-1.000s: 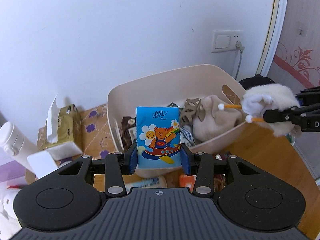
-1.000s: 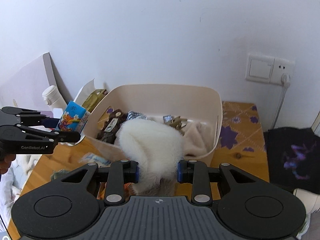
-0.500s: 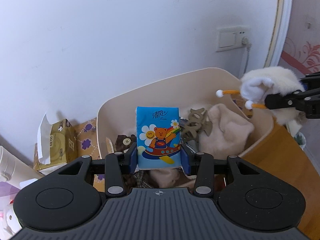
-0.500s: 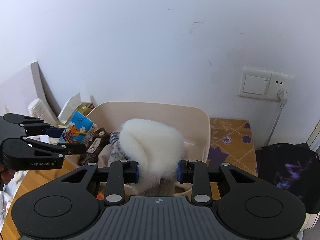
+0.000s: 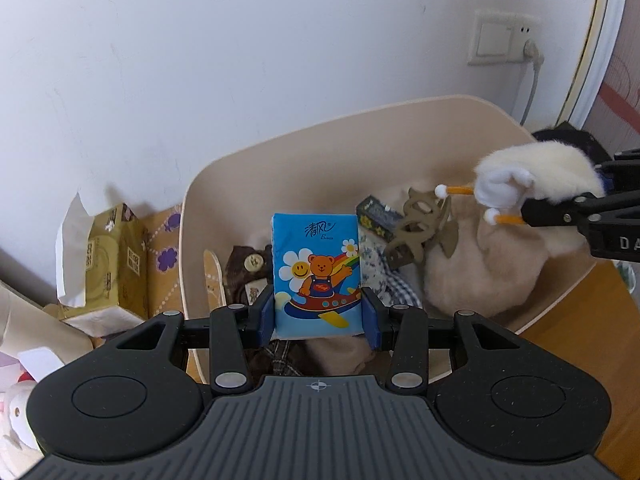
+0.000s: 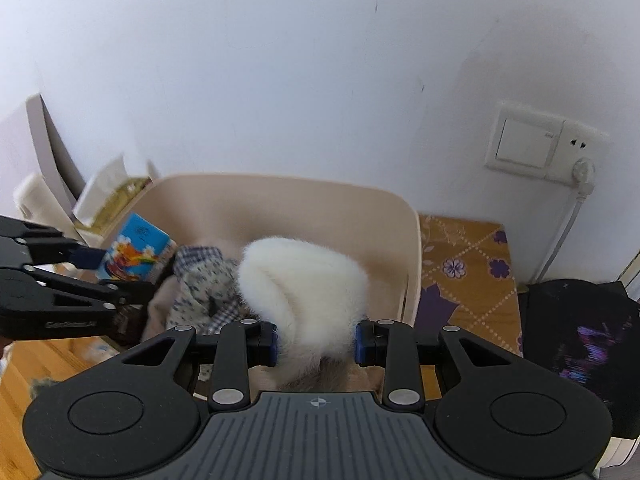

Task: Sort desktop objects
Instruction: 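Open the right tool to drop the plush while the left tool releases the tissue pack, then move both tools back to the table toward the slipper and scrunchie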

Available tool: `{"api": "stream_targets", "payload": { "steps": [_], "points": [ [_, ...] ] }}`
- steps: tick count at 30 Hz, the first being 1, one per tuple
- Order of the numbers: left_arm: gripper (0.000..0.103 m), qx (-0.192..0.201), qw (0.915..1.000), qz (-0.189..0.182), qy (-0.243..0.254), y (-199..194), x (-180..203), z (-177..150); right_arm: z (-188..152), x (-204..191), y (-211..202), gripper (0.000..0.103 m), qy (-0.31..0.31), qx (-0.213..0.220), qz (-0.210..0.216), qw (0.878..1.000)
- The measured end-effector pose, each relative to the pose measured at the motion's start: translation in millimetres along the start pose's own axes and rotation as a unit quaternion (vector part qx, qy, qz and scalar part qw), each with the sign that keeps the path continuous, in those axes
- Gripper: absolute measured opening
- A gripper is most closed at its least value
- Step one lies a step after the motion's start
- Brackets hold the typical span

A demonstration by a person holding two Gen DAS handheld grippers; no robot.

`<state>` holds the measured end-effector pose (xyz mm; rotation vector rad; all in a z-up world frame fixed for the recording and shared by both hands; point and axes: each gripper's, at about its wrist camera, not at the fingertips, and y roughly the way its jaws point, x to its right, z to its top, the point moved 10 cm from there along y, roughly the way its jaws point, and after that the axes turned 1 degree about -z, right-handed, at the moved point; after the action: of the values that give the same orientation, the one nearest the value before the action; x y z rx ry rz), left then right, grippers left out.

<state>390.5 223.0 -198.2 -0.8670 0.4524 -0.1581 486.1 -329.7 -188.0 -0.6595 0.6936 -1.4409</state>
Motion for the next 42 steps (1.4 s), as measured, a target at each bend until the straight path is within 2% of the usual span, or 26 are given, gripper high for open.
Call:
{"api": "stream_targets", "payload": {
  "steps": [3,8,10,11,14,17,21,22,24,28,36,42],
  "points": [
    [0.044,-0.024,0.9997,0.001,-0.004,10.1,-3.0,-8.9,-2.9,-2.1,9.3,0.030,-0.002,-0.010,-0.004,1.000],
    [0.045,-0.040,0.9989,0.003,-0.023,16.2,-12.5,-22.8,-9.0,-3.2,13.0,0.035,0.015,-0.021,0.000,1.000],
    [0.045,-0.049,0.9985,0.006,-0.025,17.5,-14.8,-27.4,-10.5,-1.8,12.9,0.050,0.036,-0.022,0.007,0.999],
    [0.046,-0.048,0.9985,0.007,-0.028,16.9,-15.8,-27.6,-11.8,-1.0,12.7,0.053,0.040,-0.023,0.005,0.999],
    [0.060,-0.039,0.9986,0.007,-0.035,11.4,-17.9,-26.7,-17.0,-4.8,11.6,0.061,0.028,-0.032,0.005,0.999],
    [0.071,-0.029,0.9990,0.005,-0.033,5.0,-16.9,-25.5,-18.1,-8.6,5.6,0.077,0.019,-0.026,0.000,0.999],
    [0.076,-0.017,0.9993,0.005,-0.032,-3.0,-16.9,-26.2,-15.3,-8.3,-4.1,0.098,0.041,-0.015,-0.004,0.999],
    [0.077,-0.014,0.9993,0.009,-0.033,-5.2,-17.7,-26.6,-14.4,-9.0,-5.9,0.101,0.046,-0.012,-0.001,0.999],
    [0.079,-0.009,0.9992,0.014,-0.036,-9.0,-19.8,-26.9,-15.6,-11.2,-11.3,0.103,0.055,-0.005,0.009,0.998],
    [0.080,-0.001,0.9986,0.011,-0.051,-18.1,-23.6,-26.4,-18.1,-14.0,-19.7,0.103,0.056,0.002,0.003,0.998],
    [0.082,0.015,0.9983,0.027,-0.050,-41.8,-28.4,-30.2,-23.9,-19.9,-36.2,0.103,0.059,0.008,0.008,0.998],
    [0.082,0.011,0.9962,0.030,-0.081,-58.2,-40.7,-44.0,-32.3,-24.7,-46.3,0.103,0.061,0.014,0.009,0.998]
  ]
}}
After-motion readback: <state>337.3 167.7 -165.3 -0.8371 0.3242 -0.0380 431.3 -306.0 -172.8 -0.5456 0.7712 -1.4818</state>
